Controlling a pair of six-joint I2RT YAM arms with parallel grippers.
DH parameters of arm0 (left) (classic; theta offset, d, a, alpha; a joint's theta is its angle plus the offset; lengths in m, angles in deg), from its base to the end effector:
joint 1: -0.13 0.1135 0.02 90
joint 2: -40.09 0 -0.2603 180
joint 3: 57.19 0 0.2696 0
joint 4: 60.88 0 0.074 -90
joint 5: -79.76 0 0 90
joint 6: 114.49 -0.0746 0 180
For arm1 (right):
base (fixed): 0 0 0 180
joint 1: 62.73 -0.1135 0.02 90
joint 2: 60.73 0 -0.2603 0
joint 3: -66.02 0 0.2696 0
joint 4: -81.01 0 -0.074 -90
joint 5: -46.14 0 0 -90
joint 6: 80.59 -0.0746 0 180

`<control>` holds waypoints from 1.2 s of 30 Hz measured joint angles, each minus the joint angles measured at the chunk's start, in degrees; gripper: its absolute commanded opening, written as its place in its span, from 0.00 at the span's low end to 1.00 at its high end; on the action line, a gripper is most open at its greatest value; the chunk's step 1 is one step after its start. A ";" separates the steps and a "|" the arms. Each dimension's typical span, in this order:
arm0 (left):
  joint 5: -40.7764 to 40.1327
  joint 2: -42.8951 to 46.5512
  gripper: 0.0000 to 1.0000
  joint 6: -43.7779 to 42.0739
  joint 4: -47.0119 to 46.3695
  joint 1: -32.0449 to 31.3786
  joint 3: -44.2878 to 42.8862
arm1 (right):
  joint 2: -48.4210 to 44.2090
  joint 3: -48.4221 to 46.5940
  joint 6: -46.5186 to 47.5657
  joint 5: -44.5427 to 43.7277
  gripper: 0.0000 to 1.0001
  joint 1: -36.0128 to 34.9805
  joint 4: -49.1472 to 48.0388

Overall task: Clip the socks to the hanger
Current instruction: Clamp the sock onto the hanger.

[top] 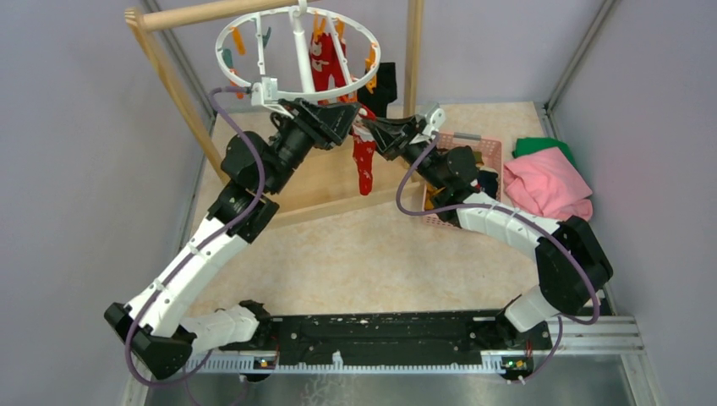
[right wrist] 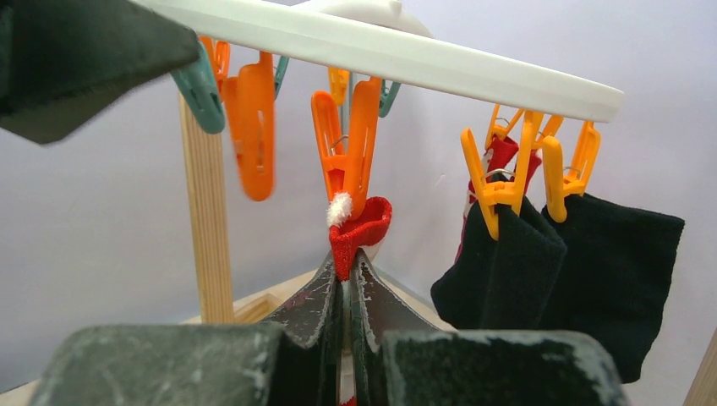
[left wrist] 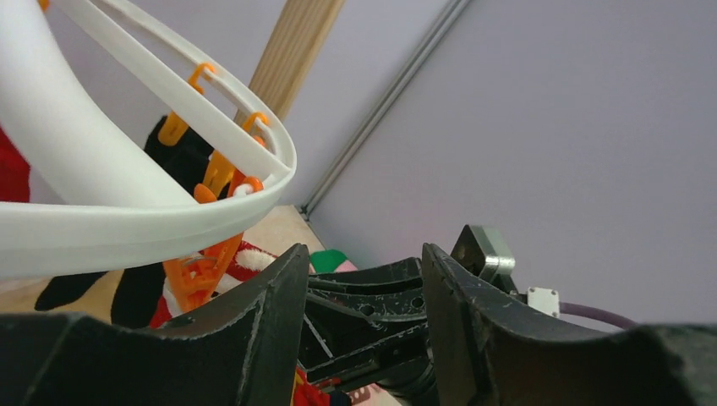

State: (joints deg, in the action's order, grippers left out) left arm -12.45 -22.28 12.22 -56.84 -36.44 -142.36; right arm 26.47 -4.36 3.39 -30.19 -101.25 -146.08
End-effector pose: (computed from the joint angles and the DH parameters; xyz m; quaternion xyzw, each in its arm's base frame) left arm 0.2334 -0.1696 0.4964 -0.0164 0.5823 -0.4760 0.6589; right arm 0.2956 0.2578 0.3693 -0.2374 0.4458 0.3812 0.7744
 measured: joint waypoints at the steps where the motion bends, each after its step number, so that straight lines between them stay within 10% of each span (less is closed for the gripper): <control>1: 0.63 -0.83 0.57 0.31 0.13 0.00 -0.15 | 0.00 -0.02 0.00 0.00 0.00 0.00 0.00; 36: -17.55 -9.70 0.61 -7.48 5.03 -1.60 -3.76 | 0.00 -0.11 0.46 -0.07 0.00 -1.01 0.26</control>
State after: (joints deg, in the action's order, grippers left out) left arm -30.00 -31.98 4.75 -51.82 -38.04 -146.12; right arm 26.47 -4.46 3.85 -30.25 -102.26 -145.82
